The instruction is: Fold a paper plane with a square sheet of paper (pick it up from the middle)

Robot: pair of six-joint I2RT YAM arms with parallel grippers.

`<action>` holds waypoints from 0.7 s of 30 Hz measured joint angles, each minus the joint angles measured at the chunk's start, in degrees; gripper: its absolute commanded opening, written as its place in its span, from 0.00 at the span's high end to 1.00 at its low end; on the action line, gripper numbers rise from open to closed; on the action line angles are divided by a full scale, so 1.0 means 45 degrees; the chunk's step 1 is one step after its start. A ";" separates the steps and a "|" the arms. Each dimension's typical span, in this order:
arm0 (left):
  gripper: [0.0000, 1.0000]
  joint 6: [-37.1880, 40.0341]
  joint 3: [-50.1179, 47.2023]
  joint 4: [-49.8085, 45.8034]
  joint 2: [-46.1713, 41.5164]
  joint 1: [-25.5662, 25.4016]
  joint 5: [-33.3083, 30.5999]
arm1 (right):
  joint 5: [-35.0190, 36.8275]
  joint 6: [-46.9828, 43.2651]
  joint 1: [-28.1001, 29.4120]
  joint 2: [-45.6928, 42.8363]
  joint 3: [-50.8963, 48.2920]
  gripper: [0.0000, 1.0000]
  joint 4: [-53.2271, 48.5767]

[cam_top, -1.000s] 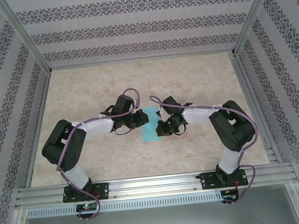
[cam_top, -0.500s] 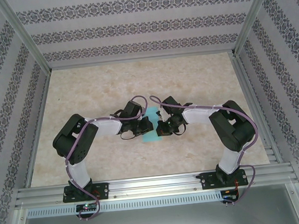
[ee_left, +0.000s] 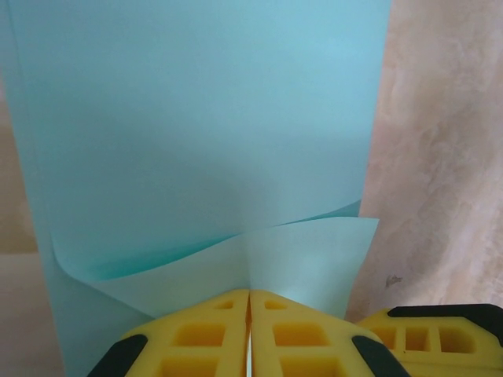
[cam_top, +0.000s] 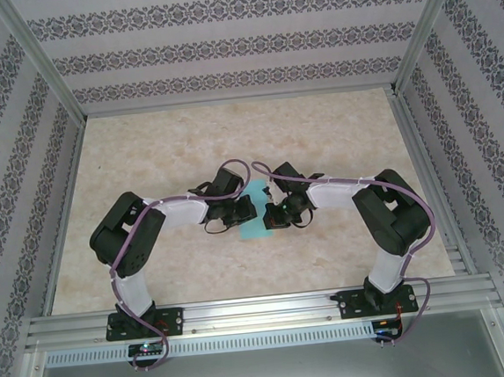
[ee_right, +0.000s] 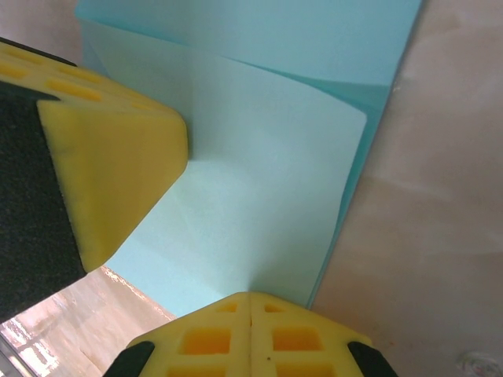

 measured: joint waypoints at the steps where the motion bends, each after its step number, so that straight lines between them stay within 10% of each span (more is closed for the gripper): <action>1: 0.89 0.0000 -0.0063 0.0029 -0.0039 0.0005 -0.0068 | 0.0005 0.0000 -0.0005 0.0000 -0.0005 1.00 0.0000; 21: 0.89 0.0665 -0.0233 -0.0544 -0.0515 0.1268 -0.1180 | 0.0019 -0.0005 -0.0005 -0.0121 -0.0243 1.00 0.0296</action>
